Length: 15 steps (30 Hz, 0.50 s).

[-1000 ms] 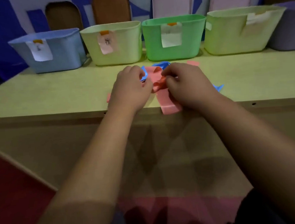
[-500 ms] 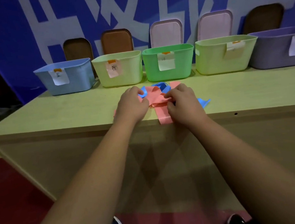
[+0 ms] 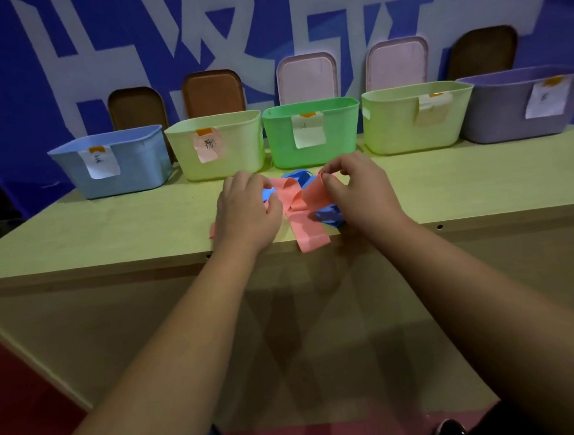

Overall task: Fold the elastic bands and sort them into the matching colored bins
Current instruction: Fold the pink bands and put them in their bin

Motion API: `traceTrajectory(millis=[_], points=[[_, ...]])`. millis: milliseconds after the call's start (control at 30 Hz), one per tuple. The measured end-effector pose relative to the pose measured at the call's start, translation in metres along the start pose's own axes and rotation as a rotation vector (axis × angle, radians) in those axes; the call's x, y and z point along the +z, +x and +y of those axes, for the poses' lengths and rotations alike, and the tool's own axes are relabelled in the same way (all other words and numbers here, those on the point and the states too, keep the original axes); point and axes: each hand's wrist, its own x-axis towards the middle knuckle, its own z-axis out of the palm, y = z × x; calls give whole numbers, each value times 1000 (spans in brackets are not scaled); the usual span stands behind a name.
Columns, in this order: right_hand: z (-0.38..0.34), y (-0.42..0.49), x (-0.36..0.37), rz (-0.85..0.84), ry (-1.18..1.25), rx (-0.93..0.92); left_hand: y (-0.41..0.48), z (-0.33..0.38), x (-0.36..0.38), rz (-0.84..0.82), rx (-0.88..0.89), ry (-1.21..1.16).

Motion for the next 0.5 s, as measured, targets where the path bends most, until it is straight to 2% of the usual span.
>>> traceTrajectory(millis=[133, 300, 433, 500], points=[[-22, -1, -20, 45, 25, -95, -6, 11, -14, -11, 127, -136], [-47, -8, -43, 71, 174, -82, -32, 50, -51, -41, 99, -562], [-59, -20, -54, 39, 327, -44, -52, 67, -76, 90, 94, -780], [-64, -29, -58, 15, 368, -65, -58, 72, -85, 129, 18, -861]])
